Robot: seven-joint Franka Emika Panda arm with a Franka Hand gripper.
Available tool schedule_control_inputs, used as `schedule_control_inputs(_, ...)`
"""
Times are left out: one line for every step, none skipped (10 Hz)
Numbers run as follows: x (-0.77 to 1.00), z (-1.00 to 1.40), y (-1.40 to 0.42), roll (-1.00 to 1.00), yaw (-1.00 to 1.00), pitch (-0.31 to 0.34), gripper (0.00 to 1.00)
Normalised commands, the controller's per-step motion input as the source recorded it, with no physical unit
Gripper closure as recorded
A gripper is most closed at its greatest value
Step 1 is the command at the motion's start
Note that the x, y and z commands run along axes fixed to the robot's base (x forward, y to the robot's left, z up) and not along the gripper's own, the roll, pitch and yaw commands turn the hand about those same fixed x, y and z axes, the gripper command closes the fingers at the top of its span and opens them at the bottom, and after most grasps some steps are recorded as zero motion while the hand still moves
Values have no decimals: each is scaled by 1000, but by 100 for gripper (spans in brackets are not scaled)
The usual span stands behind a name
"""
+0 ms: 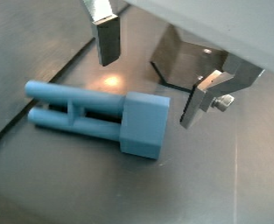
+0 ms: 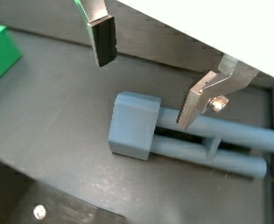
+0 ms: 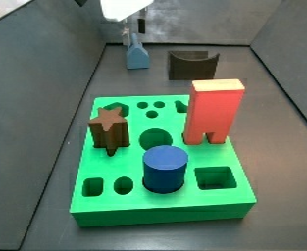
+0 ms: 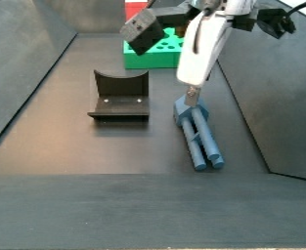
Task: Pick up the 3 prong object. Move up. Rotate the 3 prong object. Place the 3 prong object on the fixture. Regrasp the 3 prong object. Move to above the board. Insert the 3 prong object.
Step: Rotate the 3 prong object.
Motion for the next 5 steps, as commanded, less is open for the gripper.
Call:
schedule_control_inputs(27,-52,0,6,1000,4,0)
schedule_control_inputs(27,-52,0,6,1000,4,0)
schedule_control_inputs(27,-51,0,6,1000,4,0)
schedule_control_inputs(27,-51,0,7,1000,5,0)
schedule_control_inputs(27,-51,0,7,1000,5,0)
